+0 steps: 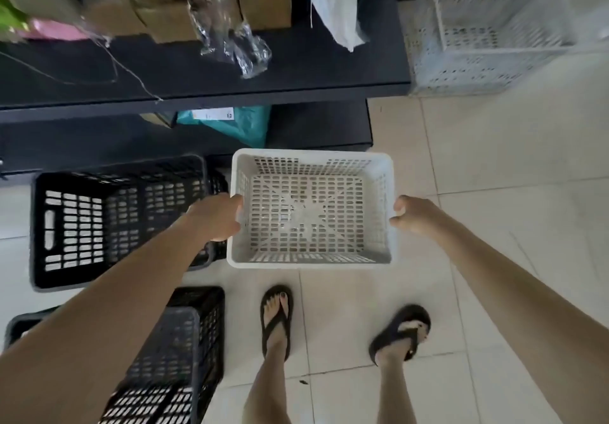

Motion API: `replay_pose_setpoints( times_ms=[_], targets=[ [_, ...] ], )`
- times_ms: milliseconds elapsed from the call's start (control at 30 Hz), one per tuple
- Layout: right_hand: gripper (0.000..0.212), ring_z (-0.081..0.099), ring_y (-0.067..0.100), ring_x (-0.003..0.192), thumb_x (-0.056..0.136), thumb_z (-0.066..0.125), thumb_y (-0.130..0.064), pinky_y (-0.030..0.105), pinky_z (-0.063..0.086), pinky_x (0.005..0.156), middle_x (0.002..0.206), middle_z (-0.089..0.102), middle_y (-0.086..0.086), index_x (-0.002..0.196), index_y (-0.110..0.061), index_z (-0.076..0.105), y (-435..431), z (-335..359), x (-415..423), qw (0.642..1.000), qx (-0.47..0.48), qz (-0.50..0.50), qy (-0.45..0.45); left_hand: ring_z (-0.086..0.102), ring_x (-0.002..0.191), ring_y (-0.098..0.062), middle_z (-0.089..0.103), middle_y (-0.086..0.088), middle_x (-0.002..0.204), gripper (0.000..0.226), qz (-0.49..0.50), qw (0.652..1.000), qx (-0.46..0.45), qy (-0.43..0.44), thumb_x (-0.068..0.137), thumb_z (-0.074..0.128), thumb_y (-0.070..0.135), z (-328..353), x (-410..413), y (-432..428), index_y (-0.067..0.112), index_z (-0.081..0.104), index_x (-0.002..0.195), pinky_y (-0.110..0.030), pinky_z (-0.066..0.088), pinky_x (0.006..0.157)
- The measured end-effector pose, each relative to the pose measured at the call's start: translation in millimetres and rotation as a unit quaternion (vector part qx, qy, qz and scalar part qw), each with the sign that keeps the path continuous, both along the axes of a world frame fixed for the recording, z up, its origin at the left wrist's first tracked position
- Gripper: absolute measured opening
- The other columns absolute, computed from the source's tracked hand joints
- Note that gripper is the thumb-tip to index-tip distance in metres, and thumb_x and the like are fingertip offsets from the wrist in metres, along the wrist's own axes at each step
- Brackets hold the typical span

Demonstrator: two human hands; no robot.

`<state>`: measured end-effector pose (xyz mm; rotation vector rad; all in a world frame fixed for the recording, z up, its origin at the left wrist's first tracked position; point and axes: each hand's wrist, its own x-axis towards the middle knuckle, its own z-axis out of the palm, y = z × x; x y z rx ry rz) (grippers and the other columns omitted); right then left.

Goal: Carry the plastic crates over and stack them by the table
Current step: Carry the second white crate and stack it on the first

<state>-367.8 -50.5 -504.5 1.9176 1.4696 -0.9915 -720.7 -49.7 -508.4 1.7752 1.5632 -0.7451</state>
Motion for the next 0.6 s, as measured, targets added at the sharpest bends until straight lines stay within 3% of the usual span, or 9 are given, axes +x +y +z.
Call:
replay_pose_setpoints(
  times_ms=[233, 367, 467, 533, 600],
  targets=[
    [0.046, 0.042, 0.031, 0.121, 0.089, 0.054, -0.024, 0.039, 0.045, 0.087, 0.129, 0.042, 0.011, 0.134, -0.02, 0.043, -17.5, -136.6, 14.1, 0.997, 0.052, -0.04, -0.05, 0.054, 0.106, -0.032, 0.046, -0.016, 0.125, 0.054, -0.009, 0.999, -0.026, 0.035, 0.091, 0.051, 0.025, -141.2, -9.7, 9.5, 0.017, 0.033, 0.141, -0.043, 0.052, 0.088],
    [0.055, 0.036, 0.034, 0.126, 0.089, 0.055, -0.02, 0.042, 0.045, 0.091, 0.136, 0.035, 0.016, 0.14, -0.019, 0.035, -24.2, -191.2, 29.1, 0.994, 0.045, -0.073, -0.063, 0.038, 0.127, -0.041, 0.033, -0.024, 0.139, 0.057, -0.003, 0.996, -0.036, 0.083, 0.093, 0.049, 0.023, -195.1, -5.9, 2.7, 0.015, 0.025, 0.144, -0.047, 0.045, 0.099],
    [0.059, 0.036, 0.034, 0.127, 0.087, 0.058, -0.018, 0.041, 0.045, 0.088, 0.139, 0.031, 0.016, 0.141, -0.02, 0.033, -24.1, -222.2, 40.4, 0.992, 0.049, -0.097, -0.068, 0.033, 0.132, -0.041, 0.026, -0.024, 0.145, 0.057, 0.011, 0.994, -0.049, 0.1, 0.093, 0.048, 0.022, -226.1, -10.2, 1.2, 0.016, 0.024, 0.145, -0.046, 0.044, 0.101],
    [0.063, 0.039, 0.035, 0.125, 0.084, 0.063, -0.018, 0.037, 0.044, 0.089, 0.138, 0.031, 0.016, 0.14, -0.02, 0.035, -20.5, -237.7, 46.7, 0.991, 0.048, -0.117, -0.041, 0.045, 0.119, -0.039, 0.03, -0.024, 0.138, 0.049, 0.044, 0.994, -0.044, 0.086, 0.093, 0.049, 0.019, -241.3, -14.3, 2.6, 0.011, 0.033, 0.138, -0.041, 0.049, 0.091],
    [0.066, 0.047, 0.034, 0.118, 0.08, 0.068, -0.019, 0.031, 0.042, 0.086, 0.135, 0.033, 0.016, 0.139, -0.019, 0.038, -17.4, -250.3, 52.2, 0.989, 0.049, -0.141, -0.002, 0.055, 0.093, -0.036, 0.034, -0.026, 0.128, 0.039, 0.083, 0.994, -0.022, 0.066, 0.092, 0.05, 0.013, -250.9, -14.5, 4.5, 0.005, 0.04, 0.129, -0.034, 0.05, 0.071]
  ],
)
